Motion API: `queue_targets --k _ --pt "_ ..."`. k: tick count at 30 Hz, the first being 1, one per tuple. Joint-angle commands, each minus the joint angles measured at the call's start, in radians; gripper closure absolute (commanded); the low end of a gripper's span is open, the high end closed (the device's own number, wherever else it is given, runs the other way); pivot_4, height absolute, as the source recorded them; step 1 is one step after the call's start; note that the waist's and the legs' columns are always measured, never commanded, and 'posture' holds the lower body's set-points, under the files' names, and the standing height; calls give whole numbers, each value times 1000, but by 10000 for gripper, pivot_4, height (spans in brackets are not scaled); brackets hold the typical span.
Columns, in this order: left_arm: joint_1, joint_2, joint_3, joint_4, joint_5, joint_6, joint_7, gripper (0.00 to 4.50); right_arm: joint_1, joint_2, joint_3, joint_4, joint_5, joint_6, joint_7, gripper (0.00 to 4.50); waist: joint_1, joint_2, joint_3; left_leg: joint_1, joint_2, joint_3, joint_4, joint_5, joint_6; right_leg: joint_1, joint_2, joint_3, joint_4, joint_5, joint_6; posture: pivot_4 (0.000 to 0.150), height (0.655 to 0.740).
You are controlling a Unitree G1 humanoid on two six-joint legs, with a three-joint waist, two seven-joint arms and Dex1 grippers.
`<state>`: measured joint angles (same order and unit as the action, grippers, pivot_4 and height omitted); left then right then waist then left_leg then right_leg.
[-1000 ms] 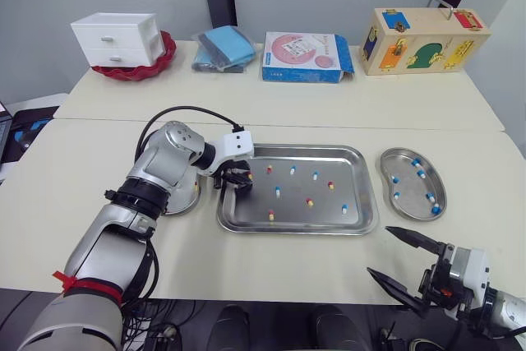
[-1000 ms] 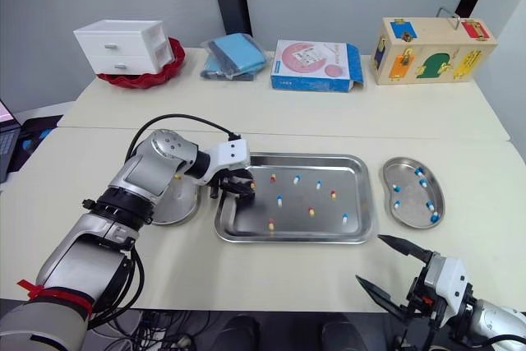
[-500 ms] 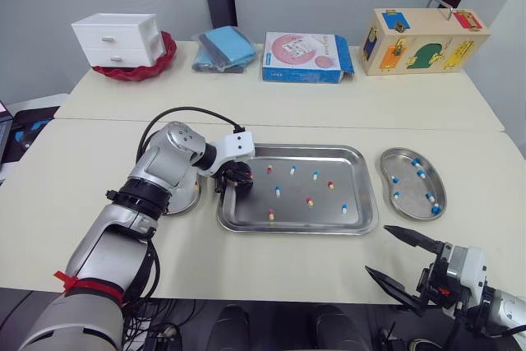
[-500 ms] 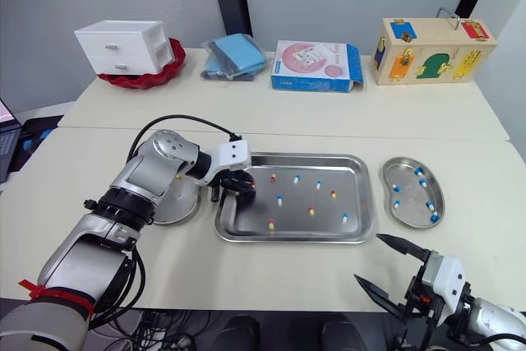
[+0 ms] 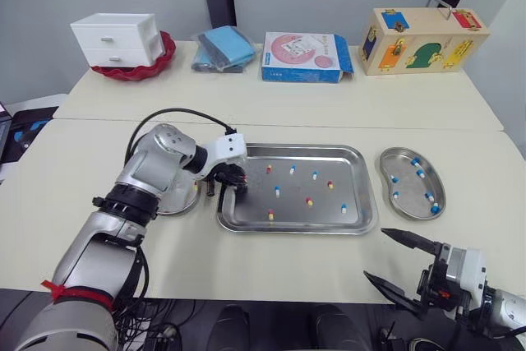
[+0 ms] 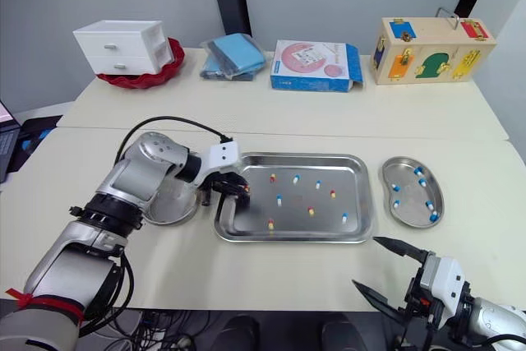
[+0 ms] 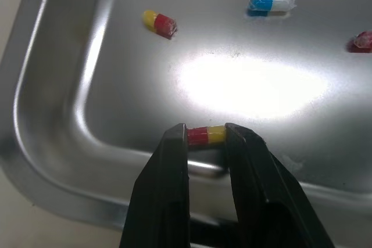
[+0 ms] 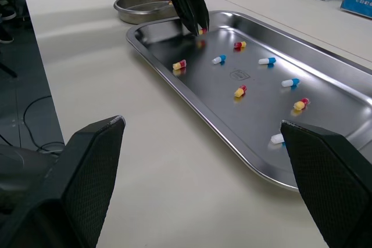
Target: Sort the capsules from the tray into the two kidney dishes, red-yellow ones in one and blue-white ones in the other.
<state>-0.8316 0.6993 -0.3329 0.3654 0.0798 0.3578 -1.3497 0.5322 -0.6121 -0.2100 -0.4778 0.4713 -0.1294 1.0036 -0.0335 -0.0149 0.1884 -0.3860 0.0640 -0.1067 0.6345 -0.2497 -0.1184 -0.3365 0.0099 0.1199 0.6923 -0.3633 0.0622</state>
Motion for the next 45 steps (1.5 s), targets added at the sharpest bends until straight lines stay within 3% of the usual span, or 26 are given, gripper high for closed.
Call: queue_targets --k 1,15,23,36,39,45 --pt "7 54 73 -107 -57 72 -26 35529 1 -10 -8 -37 16 -10 11 0 1 0 0 0 0 0 0 0 0 0 0 0 0 0 0 1500 7400" --pt "246 308 337 -327 -160 312 127 35529 -110 -54 54 17 29 -3 102 0 1 0 0 0 0 0 1 0 0 0 0 0 2 0 0 1500 7400" --pt "365 335 396 -358 -185 341 217 35529 -162 -44 66 47 42 7 115 0 4 0 0 0 0 -1 2 0 0 0 0 0 2 0 0 1500 7400" --pt "394 354 386 -400 -226 375 258 35529 -162 -43 57 50 61 20 107 0 1 0 0 0 0 0 2 0 0 0 0 0 3 0 0 1500 7400" --pt "380 357 371 -393 -222 390 261 30073 -157 -44 51 48 62 19 106 0 2 0 0 0 0 0 2 0 0 0 0 0 3 0 0 1500 7400" --pt "375 360 366 -399 -230 407 260 11073 -154 -45 48 49 60 16 107 0 1 0 0 0 0 0 2 0 0 -1 0 0 3 0 0 1500 7400"
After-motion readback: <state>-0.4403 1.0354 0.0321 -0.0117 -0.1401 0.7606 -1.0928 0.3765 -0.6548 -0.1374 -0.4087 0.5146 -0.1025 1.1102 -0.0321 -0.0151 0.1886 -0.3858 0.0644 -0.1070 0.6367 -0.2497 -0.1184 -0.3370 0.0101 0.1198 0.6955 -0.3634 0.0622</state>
